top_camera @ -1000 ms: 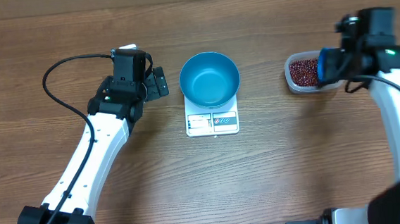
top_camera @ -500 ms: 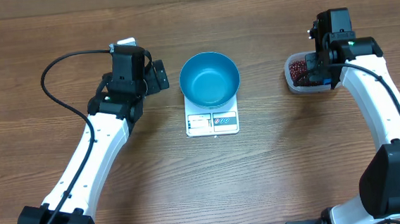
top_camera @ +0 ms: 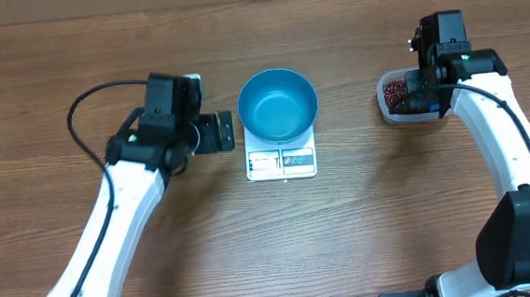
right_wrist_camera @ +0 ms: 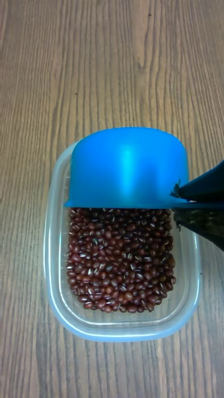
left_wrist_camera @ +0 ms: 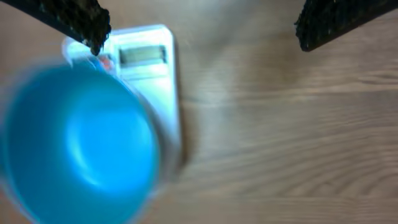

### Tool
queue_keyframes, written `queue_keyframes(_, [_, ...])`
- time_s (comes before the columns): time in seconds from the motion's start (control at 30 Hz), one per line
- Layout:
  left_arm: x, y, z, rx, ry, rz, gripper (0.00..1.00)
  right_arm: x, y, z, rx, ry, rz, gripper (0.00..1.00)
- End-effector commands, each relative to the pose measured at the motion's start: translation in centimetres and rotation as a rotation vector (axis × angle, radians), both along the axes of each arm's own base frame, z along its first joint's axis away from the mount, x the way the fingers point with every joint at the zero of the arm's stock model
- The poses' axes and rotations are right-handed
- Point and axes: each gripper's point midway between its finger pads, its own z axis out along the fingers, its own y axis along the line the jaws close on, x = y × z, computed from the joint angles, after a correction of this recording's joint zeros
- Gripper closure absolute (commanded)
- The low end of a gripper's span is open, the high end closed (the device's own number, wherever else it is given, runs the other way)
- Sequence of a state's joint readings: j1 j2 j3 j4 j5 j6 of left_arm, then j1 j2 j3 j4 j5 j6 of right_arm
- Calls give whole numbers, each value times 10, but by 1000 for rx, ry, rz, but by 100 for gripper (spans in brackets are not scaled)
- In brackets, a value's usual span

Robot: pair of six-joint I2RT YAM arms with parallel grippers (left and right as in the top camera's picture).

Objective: Scoop item into bowl and weigh 150g on scale
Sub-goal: 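Move the left gripper toward the scale's front buttons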

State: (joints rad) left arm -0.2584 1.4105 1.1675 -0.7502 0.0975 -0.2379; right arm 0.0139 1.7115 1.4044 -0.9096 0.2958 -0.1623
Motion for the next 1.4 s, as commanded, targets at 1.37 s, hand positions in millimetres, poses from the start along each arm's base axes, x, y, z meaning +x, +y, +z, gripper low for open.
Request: queue_keyframes(1.37, [-75,-95,-79,172,199,-201,1,5,1,11,27,-28,-31,96])
